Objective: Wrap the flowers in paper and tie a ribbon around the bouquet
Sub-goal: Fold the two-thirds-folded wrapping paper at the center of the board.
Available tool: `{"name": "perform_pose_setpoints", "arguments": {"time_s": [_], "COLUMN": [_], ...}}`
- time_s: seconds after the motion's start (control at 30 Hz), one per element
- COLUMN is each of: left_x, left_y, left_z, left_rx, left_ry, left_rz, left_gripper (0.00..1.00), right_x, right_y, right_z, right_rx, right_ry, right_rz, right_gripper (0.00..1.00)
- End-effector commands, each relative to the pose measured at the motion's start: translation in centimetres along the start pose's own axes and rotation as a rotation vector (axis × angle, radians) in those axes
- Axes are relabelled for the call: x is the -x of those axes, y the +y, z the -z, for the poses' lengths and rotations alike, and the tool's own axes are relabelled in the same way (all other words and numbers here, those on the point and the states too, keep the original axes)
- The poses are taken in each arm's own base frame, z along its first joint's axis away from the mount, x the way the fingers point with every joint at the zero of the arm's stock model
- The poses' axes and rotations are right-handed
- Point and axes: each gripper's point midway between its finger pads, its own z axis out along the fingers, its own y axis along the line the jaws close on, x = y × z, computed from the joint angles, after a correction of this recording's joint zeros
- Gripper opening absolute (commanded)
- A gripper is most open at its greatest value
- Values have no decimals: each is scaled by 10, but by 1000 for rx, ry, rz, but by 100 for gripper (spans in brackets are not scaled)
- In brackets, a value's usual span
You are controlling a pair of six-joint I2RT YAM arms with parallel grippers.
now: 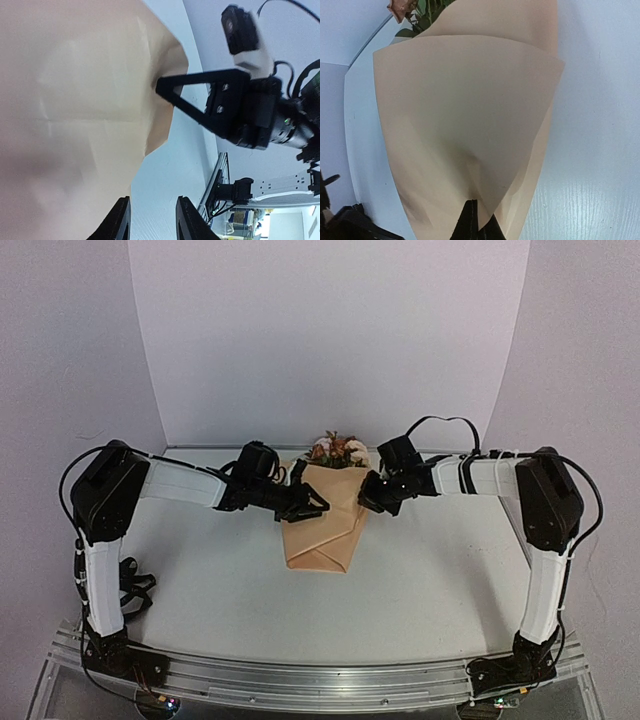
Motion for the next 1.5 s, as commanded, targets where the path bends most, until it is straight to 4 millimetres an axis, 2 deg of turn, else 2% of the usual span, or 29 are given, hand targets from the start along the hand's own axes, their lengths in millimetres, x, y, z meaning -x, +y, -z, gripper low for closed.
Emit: {"name": "perform_pose_setpoints", "arguments": {"time_s": [0.0,0.17,0.4,0.67,0.8,1.0,1.47], "left_x": [35,37,29,12,2,-9,-29], "left_y": [-16,7,20,28,34,39,59], "left_z": [36,43,39,34,31,22,3], "left_rx": [-9,42,61,67,69,78,115], "left_ry": [-141,-153,-129,-91,-74,-49,10], "left_rz": [-24,30,67,95,122,133,169], "left_gripper": [32,26,21,18,17,15,12], "right_x": [-1,-8,-14,2,9,11,9], "right_y": [-15,-27,-35,-17,-8,-19,-38], "right_z": [2,5,1,-2,-12,-23,-32], "right_rx": [-40,-46,-33,-2,8,-16,-55], "right_ry": [-31,-54,-58,-87,-83,-68,-52], "right_rz": [5,-27,-61,-43,-30,-39,-49], "right_gripper": [0,0,0,0,0,0,0]}}
